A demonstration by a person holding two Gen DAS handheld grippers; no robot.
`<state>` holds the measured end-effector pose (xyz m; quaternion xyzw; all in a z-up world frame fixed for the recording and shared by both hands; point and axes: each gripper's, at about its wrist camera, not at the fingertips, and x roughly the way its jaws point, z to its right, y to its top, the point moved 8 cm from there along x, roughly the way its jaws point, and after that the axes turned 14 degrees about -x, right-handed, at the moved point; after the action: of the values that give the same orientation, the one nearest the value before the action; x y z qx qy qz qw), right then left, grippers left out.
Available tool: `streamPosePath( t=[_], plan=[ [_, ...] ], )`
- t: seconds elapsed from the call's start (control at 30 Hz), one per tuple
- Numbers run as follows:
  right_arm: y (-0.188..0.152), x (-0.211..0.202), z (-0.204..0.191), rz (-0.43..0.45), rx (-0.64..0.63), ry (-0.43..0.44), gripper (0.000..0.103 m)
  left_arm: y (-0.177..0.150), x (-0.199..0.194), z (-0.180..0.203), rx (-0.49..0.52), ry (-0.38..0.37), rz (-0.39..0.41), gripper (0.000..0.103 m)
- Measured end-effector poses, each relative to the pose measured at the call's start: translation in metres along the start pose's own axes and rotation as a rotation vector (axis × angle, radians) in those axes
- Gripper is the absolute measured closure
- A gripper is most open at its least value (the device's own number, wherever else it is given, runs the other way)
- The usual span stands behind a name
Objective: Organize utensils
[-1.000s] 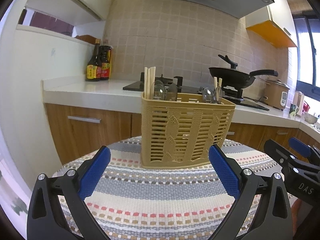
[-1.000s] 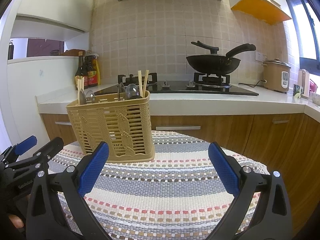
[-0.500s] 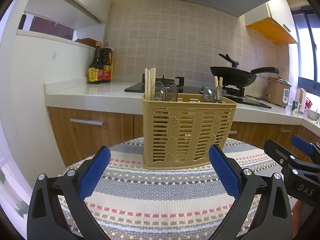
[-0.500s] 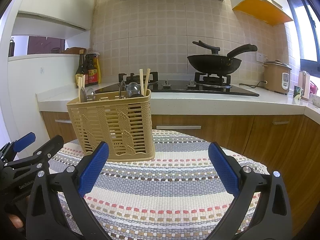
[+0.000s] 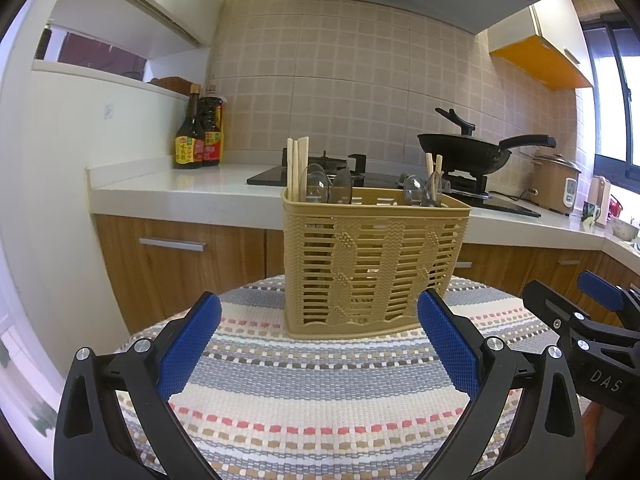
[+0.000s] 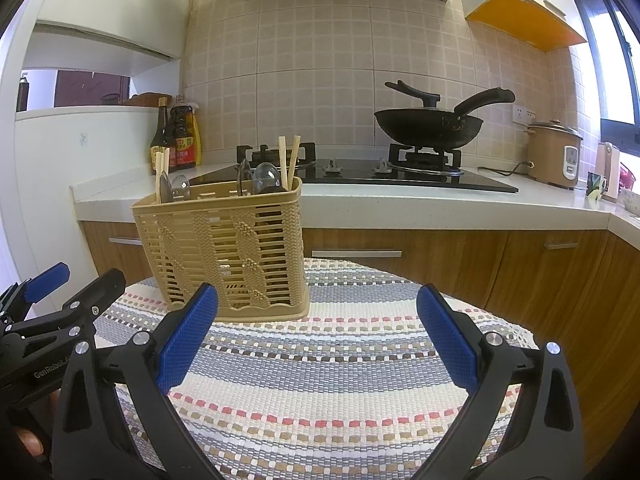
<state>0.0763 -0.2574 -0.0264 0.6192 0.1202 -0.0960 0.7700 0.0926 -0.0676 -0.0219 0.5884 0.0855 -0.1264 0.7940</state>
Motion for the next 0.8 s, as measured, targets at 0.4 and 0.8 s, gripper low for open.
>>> streamPosePath(
  t=[0.4,0.8],
  plan=[
    [-0.0018,0.0024,0.0007,-0.009,-0.001,0.004,0.008,0.0,0.0005,-0.0002,-0.004,0.001,-0.007,0.008],
    [-0.0029,0.0032,-0.0003,-0.013,-0.008,0.006,0.008,0.0041,-0.0016,-0.0049,-0.022,0.009,0.018,0.008]
  ],
)
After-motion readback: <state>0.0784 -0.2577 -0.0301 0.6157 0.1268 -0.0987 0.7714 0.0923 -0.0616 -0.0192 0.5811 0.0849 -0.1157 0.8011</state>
